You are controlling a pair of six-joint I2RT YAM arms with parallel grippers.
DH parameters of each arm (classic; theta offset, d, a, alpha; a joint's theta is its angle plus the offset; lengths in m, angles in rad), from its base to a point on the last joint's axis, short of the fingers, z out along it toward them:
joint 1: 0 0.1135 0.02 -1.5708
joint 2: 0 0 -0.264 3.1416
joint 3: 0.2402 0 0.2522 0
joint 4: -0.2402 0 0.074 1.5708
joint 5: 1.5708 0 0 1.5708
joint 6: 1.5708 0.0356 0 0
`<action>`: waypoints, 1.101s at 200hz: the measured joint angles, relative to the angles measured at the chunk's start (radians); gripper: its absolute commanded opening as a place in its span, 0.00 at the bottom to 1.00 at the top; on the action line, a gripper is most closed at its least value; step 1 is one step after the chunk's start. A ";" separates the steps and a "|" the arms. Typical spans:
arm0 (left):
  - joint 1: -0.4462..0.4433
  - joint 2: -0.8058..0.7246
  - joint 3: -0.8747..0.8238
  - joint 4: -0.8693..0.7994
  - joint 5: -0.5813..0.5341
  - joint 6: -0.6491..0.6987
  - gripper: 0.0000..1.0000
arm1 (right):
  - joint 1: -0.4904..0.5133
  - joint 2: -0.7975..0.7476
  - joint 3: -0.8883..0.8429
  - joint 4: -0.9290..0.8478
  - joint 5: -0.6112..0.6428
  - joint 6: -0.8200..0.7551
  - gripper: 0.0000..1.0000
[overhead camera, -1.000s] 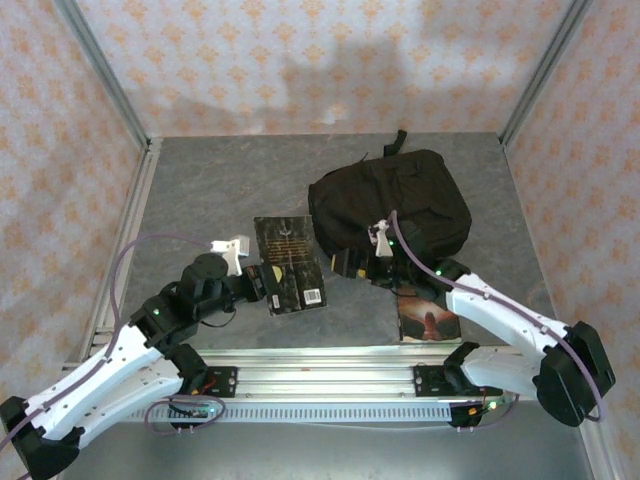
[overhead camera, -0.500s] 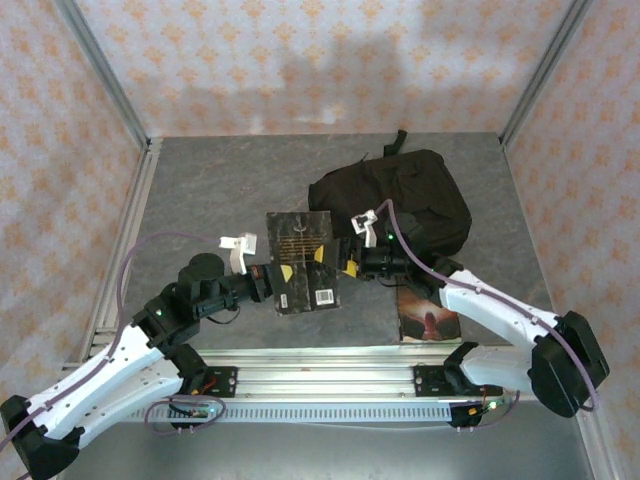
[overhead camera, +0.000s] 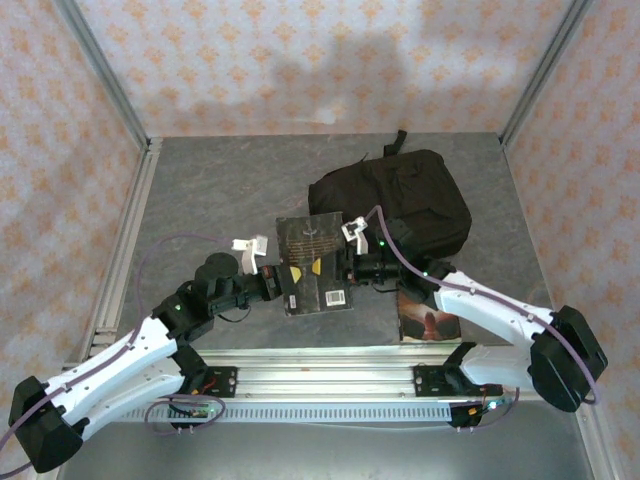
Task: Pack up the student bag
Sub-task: Rotate the book.
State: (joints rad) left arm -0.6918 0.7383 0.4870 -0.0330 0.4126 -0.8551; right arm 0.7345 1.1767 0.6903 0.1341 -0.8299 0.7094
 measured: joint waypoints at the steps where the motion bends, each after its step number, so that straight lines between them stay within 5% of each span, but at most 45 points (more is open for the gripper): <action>1: 0.000 0.000 0.000 0.000 -0.001 0.000 0.01 | 0.000 0.000 0.000 0.000 0.001 0.000 0.48; 47: -0.002 0.049 -0.043 0.067 -0.040 -0.052 0.11 | 0.012 -0.015 -0.029 -0.003 0.110 0.024 0.06; 68: -0.006 0.103 -0.077 0.127 -0.043 -0.098 0.34 | 0.023 -0.021 -0.061 -0.016 0.171 0.043 0.00; 85: -0.002 0.127 -0.081 0.112 -0.078 -0.113 0.58 | 0.022 -0.046 -0.074 -0.037 0.237 0.058 0.00; 110: -0.001 0.117 -0.069 0.045 -0.140 -0.159 0.69 | 0.021 -0.126 -0.102 -0.024 0.371 0.100 0.00; 139: 0.001 0.090 -0.074 0.043 -0.200 -0.307 0.72 | 0.020 -0.190 -0.176 0.079 0.518 0.194 0.07; 168: -0.011 0.089 -0.115 0.137 -0.263 -0.478 0.72 | 0.024 -0.197 -0.245 0.184 0.683 0.317 0.00; 220: -0.154 0.168 -0.122 0.346 -0.422 -0.632 0.75 | 0.050 -0.090 -0.258 0.380 0.848 0.499 0.00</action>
State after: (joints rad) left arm -0.8459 0.9062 0.3645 0.3126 -0.0090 -1.4868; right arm 0.7849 1.0863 0.4324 0.5144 0.0177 1.2079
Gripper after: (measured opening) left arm 0.744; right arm 0.173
